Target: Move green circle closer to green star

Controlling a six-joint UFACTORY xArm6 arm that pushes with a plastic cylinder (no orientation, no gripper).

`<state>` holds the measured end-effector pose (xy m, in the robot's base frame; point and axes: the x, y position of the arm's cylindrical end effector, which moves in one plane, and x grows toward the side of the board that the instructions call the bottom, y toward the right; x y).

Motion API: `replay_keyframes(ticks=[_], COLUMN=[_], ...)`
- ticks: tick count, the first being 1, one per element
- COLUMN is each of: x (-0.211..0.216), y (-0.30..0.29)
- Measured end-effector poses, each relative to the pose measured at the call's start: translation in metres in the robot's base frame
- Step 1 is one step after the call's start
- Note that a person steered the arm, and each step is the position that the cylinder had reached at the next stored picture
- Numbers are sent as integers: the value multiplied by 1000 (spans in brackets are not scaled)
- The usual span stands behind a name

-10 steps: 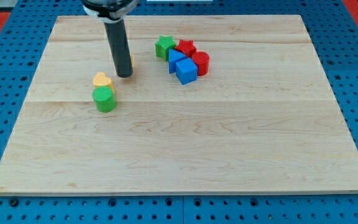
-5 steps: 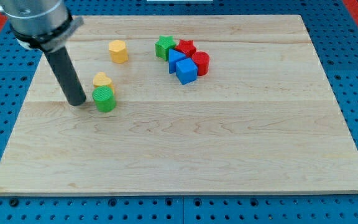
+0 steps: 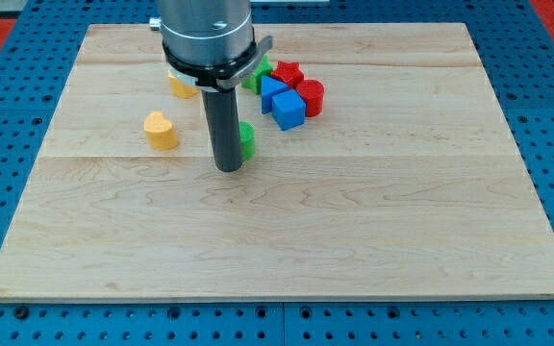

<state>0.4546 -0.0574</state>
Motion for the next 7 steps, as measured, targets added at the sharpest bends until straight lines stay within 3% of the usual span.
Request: replay_keyframes(ticks=[2, 4, 7], x=[-36, -8, -40], y=[0, 39, 38])
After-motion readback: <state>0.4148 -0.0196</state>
